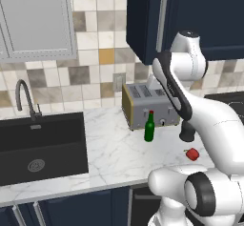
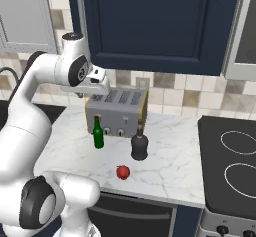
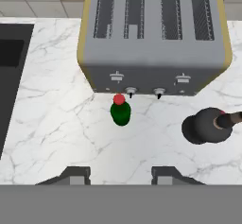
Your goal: Place the liquor and beer on the top shelf of the fridge to keep them out of children's reach, and place the bell pepper on lower shelves for easy access.
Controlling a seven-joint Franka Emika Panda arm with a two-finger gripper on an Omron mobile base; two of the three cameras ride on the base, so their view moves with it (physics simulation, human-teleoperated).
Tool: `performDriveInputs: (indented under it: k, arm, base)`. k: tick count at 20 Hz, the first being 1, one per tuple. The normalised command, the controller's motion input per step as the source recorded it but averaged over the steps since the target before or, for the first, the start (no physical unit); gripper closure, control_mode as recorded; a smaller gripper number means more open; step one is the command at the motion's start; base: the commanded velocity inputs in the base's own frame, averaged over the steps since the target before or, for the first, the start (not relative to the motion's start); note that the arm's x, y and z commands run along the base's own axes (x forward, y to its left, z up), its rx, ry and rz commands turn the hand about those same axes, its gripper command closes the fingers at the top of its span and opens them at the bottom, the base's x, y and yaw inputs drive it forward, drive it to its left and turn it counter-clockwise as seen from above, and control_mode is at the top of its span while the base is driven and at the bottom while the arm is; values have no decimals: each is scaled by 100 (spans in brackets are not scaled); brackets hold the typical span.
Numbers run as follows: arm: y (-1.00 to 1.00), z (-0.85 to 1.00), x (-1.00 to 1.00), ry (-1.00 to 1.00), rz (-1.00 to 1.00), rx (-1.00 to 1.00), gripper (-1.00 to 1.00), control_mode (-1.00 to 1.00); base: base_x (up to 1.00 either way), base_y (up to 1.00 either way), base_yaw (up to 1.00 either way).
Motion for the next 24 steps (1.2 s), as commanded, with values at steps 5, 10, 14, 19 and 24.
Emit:
performDriveInputs:
  k: [5,10,14,19,24]
  arm:
    - [-15,-14,-4,-2,0,1,-100,-100]
    - [-49,-23,-35,-22,10,5,-100,-100]
    - [-71,-27,-27,-24,16,5,-100,-100]
    - [-79,-31,-7,-13,13,6,-100,-100]
    - [-80,-41,0,-2,14,6,-100,-100]
  base:
    - [0,0,0]
    - [0,0,0]
    - [0,0,0]
    - [0,0,0]
    - [0,0,0]
